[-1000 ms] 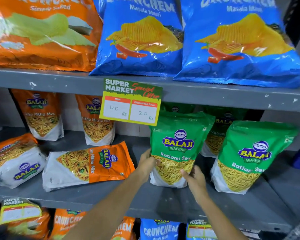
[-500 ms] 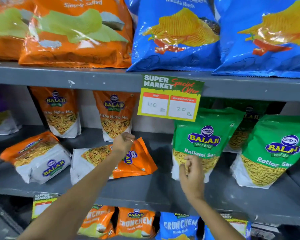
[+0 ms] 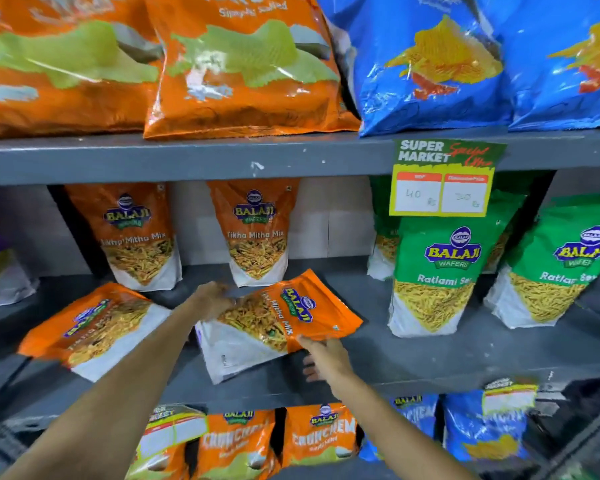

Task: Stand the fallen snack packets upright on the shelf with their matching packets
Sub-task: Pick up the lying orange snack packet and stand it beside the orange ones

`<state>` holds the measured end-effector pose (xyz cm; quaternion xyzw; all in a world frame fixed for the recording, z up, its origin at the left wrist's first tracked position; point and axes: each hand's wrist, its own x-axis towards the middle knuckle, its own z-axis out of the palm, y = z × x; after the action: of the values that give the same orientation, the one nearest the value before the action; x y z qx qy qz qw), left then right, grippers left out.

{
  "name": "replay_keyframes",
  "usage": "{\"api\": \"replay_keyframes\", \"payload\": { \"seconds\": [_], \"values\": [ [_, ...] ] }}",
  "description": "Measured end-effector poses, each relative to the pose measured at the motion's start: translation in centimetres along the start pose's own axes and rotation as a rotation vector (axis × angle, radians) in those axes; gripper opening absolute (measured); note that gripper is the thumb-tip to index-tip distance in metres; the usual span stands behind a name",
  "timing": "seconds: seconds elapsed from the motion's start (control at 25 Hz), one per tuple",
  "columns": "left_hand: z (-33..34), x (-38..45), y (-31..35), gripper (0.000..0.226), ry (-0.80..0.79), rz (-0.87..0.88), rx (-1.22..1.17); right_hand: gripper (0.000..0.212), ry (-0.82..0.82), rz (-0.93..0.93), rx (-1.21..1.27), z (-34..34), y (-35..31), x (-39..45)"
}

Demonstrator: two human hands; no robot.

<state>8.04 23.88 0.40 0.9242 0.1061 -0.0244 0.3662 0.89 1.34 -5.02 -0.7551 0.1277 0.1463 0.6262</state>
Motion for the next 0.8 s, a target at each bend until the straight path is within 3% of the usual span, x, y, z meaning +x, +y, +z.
{"api": "replay_keyframes", "payload": {
  "seconds": [0.04,0.16,0.32,0.44,0.52,0.6,0.8],
  "values": [
    [-0.5,-0.2,-0.6,0.016,-0.062,-0.005,0.225,0.026,-0.012,0.048,0.053,0.7,-0.1,-0.2],
    [-1.2,-0.7,-1.0,0.041,-0.181,-0.033,0.414,0.036,-0.019,0.147,0.19,2.9,-0.4,-1.0],
    [-1.7,-2.5,-1.2,0.05,-0.407,-0.126,0.13,0.046,0.004,0.197,0.319,3.8,-0.5,-2.0],
    [-0.1,-3.4,-3.1,0.052,-0.572,-0.299,-0.259,0.048,-0.01,0.262,0.406,3.5,-0.7,-2.5],
    [0.6,-4.1,-3.7,0.051,-0.629,-0.311,-0.344,0.051,-0.025,0.276,0.45,3.1,-1.0,-3.0],
    [0.8,-5.3,-3.3,0.033,-0.665,-0.316,-0.404,0.046,0.011,0.249,0.447,2.4,-1.3,-3.3],
    [2.4,-9.4,-0.6,0.023,-0.553,-0.297,-0.539,0.034,0.075,0.106,0.351,-0.4,-2.3,-3.3]
  ]
}}
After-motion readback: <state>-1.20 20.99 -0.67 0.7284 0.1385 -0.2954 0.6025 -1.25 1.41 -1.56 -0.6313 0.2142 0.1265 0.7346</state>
